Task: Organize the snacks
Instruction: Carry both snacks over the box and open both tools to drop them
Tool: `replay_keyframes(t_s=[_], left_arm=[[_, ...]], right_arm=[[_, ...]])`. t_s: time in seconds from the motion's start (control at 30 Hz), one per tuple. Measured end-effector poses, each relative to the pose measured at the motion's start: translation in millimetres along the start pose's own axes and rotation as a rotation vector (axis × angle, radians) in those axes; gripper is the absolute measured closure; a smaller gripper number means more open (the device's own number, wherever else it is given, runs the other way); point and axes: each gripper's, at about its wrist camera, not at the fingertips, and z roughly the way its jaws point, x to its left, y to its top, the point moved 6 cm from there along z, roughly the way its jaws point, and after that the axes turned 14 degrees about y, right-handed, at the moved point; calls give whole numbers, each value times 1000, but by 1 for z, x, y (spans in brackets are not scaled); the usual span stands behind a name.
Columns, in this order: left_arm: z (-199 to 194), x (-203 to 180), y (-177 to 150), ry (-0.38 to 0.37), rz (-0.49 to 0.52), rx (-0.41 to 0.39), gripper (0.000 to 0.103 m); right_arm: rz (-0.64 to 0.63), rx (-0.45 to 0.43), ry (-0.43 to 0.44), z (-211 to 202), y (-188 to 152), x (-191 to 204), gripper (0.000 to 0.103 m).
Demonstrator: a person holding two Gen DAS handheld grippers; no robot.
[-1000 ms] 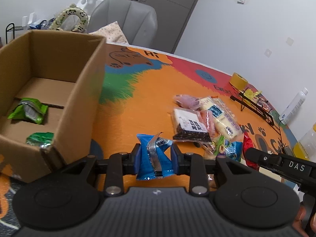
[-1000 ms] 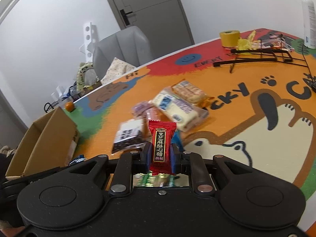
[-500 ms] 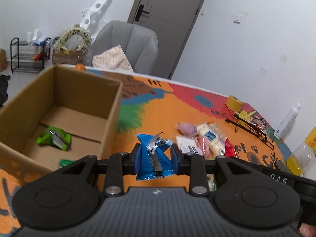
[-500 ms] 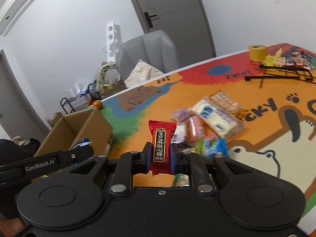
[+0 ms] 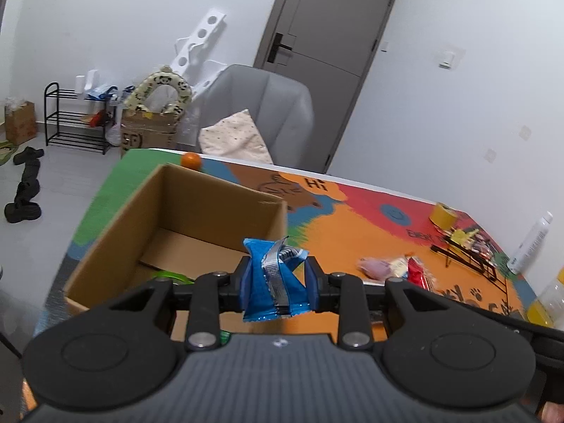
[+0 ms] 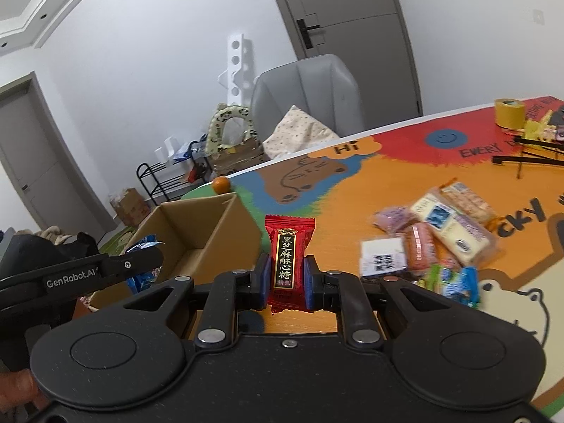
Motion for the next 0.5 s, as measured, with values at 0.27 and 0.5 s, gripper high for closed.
replay_keyframes(t_s=[0.27, 0.5], left_arm=[[12, 31, 11, 43, -13, -5, 73], [32, 46, 20, 61, -11, 7, 73]], right_arm=[[-44, 26, 45, 25, 6, 31, 86], [-57, 49, 70, 53, 9, 43, 85]])
